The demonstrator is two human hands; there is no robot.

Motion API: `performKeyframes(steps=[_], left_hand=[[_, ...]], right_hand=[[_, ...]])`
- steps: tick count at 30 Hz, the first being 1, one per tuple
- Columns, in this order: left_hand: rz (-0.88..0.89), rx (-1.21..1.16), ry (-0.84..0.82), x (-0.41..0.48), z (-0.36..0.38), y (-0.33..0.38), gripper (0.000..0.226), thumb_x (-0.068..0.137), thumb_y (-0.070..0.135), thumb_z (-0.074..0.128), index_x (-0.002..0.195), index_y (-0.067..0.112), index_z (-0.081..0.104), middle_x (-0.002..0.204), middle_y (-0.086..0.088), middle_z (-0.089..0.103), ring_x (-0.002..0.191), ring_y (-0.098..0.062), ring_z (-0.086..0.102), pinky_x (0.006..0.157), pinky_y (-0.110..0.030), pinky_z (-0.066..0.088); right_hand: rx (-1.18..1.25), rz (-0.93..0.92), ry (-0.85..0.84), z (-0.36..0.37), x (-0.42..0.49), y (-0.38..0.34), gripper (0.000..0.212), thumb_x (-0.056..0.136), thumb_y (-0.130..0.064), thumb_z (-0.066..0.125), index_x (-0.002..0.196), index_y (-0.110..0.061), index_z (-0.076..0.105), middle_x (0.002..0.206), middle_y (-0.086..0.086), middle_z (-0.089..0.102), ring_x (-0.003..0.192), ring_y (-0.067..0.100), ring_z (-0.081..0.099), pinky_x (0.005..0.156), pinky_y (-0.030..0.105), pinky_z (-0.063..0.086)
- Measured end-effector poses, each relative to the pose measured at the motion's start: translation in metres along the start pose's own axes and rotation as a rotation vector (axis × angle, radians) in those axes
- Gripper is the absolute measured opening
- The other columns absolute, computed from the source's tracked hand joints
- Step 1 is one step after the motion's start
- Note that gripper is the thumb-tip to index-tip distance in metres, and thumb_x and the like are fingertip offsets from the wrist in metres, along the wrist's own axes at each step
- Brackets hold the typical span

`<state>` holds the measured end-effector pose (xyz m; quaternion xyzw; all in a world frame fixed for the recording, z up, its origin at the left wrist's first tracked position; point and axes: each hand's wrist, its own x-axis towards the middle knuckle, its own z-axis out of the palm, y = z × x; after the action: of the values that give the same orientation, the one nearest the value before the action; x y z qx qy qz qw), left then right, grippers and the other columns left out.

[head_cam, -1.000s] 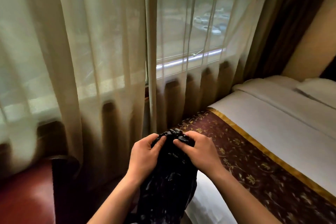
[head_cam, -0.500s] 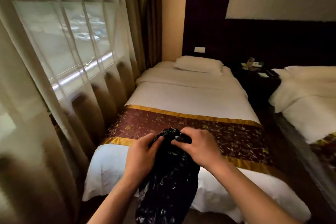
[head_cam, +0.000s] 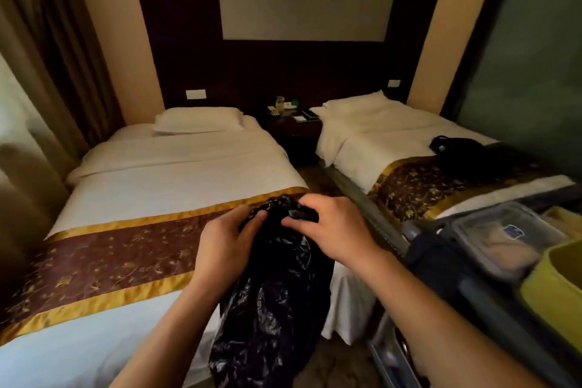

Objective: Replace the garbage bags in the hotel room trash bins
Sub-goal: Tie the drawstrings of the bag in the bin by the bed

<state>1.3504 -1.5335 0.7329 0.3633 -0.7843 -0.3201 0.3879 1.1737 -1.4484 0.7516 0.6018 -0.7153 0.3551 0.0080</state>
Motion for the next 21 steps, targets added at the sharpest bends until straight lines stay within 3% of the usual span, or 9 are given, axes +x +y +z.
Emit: performKeyframes(steps=[2,5,8,11,15,21], left_hand=[[0.036,-0.010,-0.015,0.007,0.021,0.024,0.030,0.095,0.036,0.060,0.068,0.024,0.059,0.061,0.010,0.063,0.057,-0.007,0.057,0.052,-0.032,0.043],[0.086,-0.024,-0.036,0.016,0.050,0.063,0.033,0.096,0.035,0.059,0.072,0.013,0.061,0.062,-0.002,0.063,0.062,-0.021,0.060,0.057,-0.044,0.046],[0.158,-0.031,-0.006,0.027,0.073,0.102,0.035,0.096,0.032,0.059,0.066,0.015,0.057,0.058,-0.001,0.058,0.056,-0.008,0.055,0.051,-0.026,0.040],[0.202,-0.078,0.006,0.043,0.092,0.142,0.035,0.097,0.034,0.058,0.067,0.016,0.057,0.058,0.000,0.057,0.050,-0.005,0.047,0.049,-0.029,0.036],[0.343,-0.112,0.090,0.069,0.113,0.204,0.042,0.097,0.030,0.059,0.061,0.013,0.046,0.054,0.005,0.042,0.048,-0.004,0.038,0.047,-0.024,0.028],[0.494,-0.106,0.140,0.092,0.149,0.291,0.045,0.096,0.040,0.057,0.072,0.003,0.056,0.062,-0.009,0.055,0.054,-0.015,0.046,0.053,-0.038,0.037]], right_hand=[[-0.018,0.017,0.049,-0.028,-0.007,0.015,0.040,0.082,-0.060,0.067,0.073,-0.022,0.059,0.066,-0.002,0.064,0.062,0.015,0.061,0.058,0.040,0.049],[-0.071,0.020,0.129,-0.072,-0.013,0.033,0.037,0.083,-0.057,0.069,0.075,-0.021,0.062,0.065,-0.002,0.064,0.060,0.012,0.059,0.055,0.034,0.046],[-0.107,0.006,0.184,-0.115,-0.014,0.048,0.039,0.085,-0.056,0.068,0.075,-0.019,0.060,0.057,0.000,0.056,0.052,0.013,0.053,0.046,0.023,0.032],[-0.170,-0.019,0.245,-0.160,-0.009,0.058,0.047,0.085,-0.058,0.066,0.065,-0.021,0.047,0.050,-0.002,0.043,0.045,0.010,0.042,0.044,0.023,0.028],[-0.206,-0.073,0.374,-0.225,0.002,0.068,0.051,0.085,-0.060,0.065,0.075,-0.010,0.062,0.058,0.004,0.057,0.053,0.015,0.054,0.049,0.033,0.037],[-0.208,-0.072,0.498,-0.313,0.005,0.096,0.047,0.084,-0.059,0.067,0.072,-0.014,0.062,0.059,0.000,0.057,0.057,0.015,0.054,0.048,0.032,0.031]])
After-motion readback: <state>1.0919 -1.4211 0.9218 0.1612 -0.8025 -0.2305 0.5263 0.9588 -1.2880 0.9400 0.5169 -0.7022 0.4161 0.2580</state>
